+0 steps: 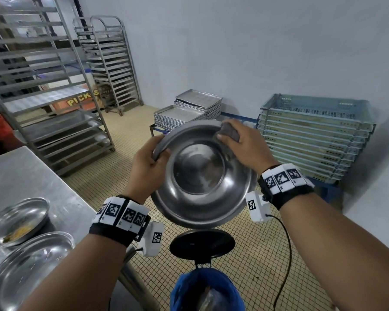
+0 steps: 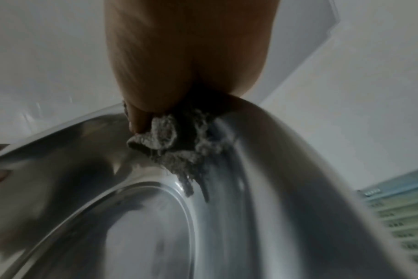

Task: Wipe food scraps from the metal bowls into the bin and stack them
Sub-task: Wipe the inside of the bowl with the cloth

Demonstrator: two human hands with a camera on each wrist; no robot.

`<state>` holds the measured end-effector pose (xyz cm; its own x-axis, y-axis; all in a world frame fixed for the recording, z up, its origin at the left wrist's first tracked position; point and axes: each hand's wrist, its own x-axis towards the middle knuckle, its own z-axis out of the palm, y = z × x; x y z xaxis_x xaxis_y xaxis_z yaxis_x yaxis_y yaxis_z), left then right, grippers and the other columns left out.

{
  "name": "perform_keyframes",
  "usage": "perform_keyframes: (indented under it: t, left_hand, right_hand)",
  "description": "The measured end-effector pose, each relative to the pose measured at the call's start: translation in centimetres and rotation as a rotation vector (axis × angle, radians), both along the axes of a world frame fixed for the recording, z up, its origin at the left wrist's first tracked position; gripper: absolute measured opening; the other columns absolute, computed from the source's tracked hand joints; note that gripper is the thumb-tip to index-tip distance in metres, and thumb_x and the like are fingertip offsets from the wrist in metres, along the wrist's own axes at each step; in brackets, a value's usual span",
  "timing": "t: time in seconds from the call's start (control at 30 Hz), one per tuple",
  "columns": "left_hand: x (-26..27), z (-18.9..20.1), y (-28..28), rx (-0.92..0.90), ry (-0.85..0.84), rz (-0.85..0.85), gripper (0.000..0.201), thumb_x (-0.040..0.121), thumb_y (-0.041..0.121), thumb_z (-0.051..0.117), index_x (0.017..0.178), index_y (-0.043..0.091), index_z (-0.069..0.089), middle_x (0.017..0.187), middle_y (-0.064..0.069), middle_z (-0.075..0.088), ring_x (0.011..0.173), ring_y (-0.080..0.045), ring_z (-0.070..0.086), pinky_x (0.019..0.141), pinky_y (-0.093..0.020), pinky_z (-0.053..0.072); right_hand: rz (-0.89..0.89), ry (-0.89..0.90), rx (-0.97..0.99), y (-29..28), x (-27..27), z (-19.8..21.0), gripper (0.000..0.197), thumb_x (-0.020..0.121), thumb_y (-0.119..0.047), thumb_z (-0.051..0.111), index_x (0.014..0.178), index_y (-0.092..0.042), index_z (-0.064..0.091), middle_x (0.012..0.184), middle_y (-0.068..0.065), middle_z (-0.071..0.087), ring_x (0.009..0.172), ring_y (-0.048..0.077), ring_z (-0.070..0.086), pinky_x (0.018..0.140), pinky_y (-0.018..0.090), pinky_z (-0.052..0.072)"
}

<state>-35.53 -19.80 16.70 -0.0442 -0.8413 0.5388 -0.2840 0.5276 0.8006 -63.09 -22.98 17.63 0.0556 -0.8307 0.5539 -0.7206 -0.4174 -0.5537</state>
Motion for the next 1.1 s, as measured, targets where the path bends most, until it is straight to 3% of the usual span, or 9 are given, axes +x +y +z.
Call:
perform_keyframes:
  t: [0.1,0.2,0.3,0.43,0.6,0.7,0.8,0.97,1.1]
  left_hand:
    - [0.2,-0.2,-0.1,0.051,0.209,0.078,0.021,0.104,0.011,0.061,0.122,0.018,0.068,0.090,0.006,0.075,0.075,-0.009,0.070,0.065,-0.022,0.057]
    - [0.6,-0.7,-0.2,0.081,0.132,0.112,0.023,0.104,0.011,0.059,0.125,0.020,0.063,0.091,0.011,0.073,0.076,-0.004,0.069,0.067,-0.025,0.057]
    - [1.3,-0.2,-0.2,0.078,-0.075,0.057,0.032,0.103,0.009,0.058,0.124,0.033,0.058,0.098,0.010,0.071,0.081,-0.005,0.070,0.073,-0.032,0.057]
    - [1.5,1.2,-1.1,0.108,-0.297,-0.089,0.041,0.101,0.014,0.063,0.125,0.046,0.058,0.105,0.008,0.075,0.090,-0.014,0.074,0.080,-0.043,0.063]
    - [1.1,1.1,-1.5,0.031,-0.325,-0.160,0.038,0.102,0.013,0.065,0.120,0.046,0.063,0.106,0.020,0.073,0.101,-0.004,0.070,0.089,-0.026,0.058]
    - [1.2,0.4,-1.1,0.034,-0.206,-0.124,0.040,0.102,0.012,0.066,0.113,0.050,0.064,0.102,0.020,0.075,0.094,-0.003,0.072,0.080,-0.017,0.055]
    - [1.6,-0.7,-1.1,0.087,-0.031,-0.055,0.032,0.104,0.013,0.063,0.118,0.041,0.069,0.101,0.003,0.078,0.090,-0.018,0.076,0.077,-0.032,0.061]
    - [1.0,-0.9,-0.6,0.059,-0.116,-0.073,0.026,0.105,0.013,0.061,0.126,0.029,0.062,0.104,0.007,0.073,0.088,-0.002,0.070,0.073,-0.012,0.052]
    - [1.1,-0.4,-0.4,0.059,-0.041,-0.051,0.027,0.104,0.013,0.061,0.120,0.035,0.063,0.099,0.009,0.074,0.087,-0.010,0.073,0.072,-0.019,0.056]
  right_hand:
    - [-0.043,-0.300,0.091,0.1,-0.4,-2.0,0.038,0.096,-0.048,0.064,0.129,-0.028,0.060,0.107,-0.016,0.067,0.102,0.008,0.066,0.096,0.040,0.056]
    - [-0.076,-0.351,0.121,0.4,-0.4,-3.4,0.028,0.098,-0.042,0.063,0.121,-0.026,0.061,0.103,-0.016,0.066,0.098,0.002,0.064,0.094,0.042,0.056]
    - [-0.059,-0.258,0.063,0.8,-0.7,-2.7,0.026,0.098,-0.042,0.064,0.120,-0.028,0.062,0.100,-0.018,0.067,0.094,-0.003,0.064,0.091,0.037,0.057]
    - [0.053,0.066,0.020,1.2,-0.1,-0.5,0.033,0.097,-0.042,0.065,0.127,-0.029,0.061,0.105,-0.004,0.073,0.095,0.021,0.069,0.088,0.043,0.055]
    - [0.061,0.202,-0.025,1.7,1.2,0.2,0.037,0.096,-0.046,0.065,0.130,-0.032,0.061,0.104,0.002,0.074,0.094,0.027,0.068,0.084,0.040,0.055]
    - [0.069,0.027,-0.016,1.9,0.8,-1.1,0.031,0.097,-0.044,0.065,0.124,-0.029,0.063,0.097,-0.011,0.072,0.088,0.010,0.068,0.081,0.027,0.054]
    - [0.012,-0.134,0.044,1.8,0.1,-2.9,0.021,0.097,-0.041,0.065,0.115,-0.031,0.061,0.093,-0.023,0.067,0.087,-0.012,0.063,0.075,0.009,0.046]
    - [0.002,-0.021,-0.004,0.7,0.4,-2.2,0.029,0.096,-0.047,0.064,0.121,-0.032,0.060,0.099,-0.009,0.073,0.091,0.016,0.070,0.083,0.041,0.058]
    - [0.020,-0.019,0.005,0.8,0.2,-1.0,0.037,0.097,-0.047,0.063,0.129,-0.029,0.060,0.102,-0.008,0.072,0.091,0.016,0.069,0.084,0.039,0.058]
